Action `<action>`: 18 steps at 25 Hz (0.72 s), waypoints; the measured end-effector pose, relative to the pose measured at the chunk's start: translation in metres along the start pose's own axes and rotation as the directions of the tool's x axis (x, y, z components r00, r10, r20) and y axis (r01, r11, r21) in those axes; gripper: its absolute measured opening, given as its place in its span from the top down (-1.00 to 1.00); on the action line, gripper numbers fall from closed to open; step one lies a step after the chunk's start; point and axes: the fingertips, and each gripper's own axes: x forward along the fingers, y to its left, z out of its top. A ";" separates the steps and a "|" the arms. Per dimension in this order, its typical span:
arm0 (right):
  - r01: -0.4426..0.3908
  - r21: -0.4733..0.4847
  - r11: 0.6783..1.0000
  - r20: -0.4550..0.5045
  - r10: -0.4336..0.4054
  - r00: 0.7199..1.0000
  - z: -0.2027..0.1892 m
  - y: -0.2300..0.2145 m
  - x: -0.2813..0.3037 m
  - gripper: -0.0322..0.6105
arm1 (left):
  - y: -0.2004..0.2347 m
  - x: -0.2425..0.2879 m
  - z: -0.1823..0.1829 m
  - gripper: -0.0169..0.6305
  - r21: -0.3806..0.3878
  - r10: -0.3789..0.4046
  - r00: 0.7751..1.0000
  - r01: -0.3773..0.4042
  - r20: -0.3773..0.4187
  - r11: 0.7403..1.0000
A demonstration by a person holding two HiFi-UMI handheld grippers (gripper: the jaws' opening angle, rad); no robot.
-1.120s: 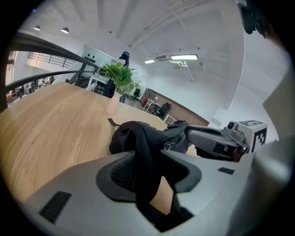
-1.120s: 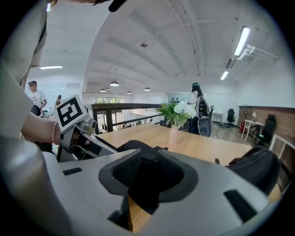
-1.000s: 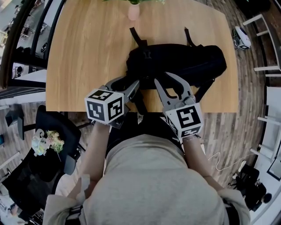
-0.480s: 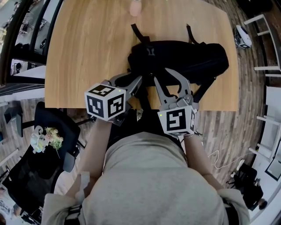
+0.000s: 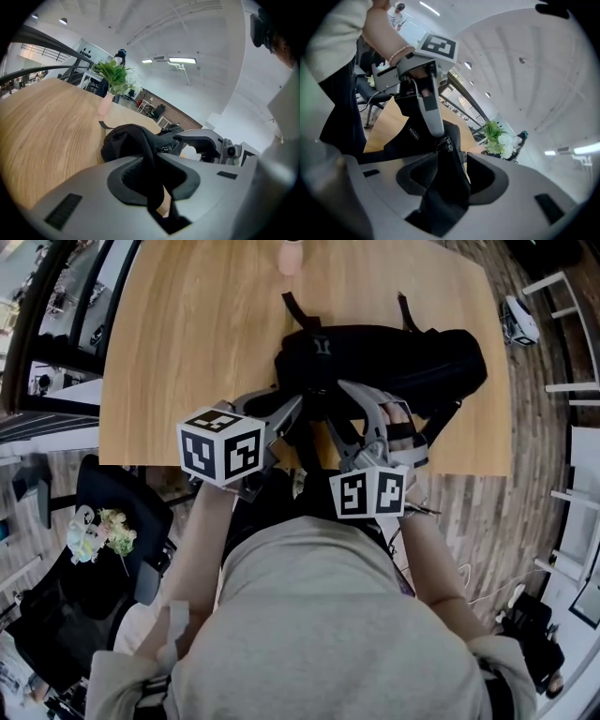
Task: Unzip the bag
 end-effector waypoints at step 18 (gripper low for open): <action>0.086 -0.382 0.920 0.074 -0.063 0.995 0.012 0.010 0.019 0.26 | 0.004 -0.001 0.000 0.73 -0.072 0.001 1.000 0.000 0.019 0.997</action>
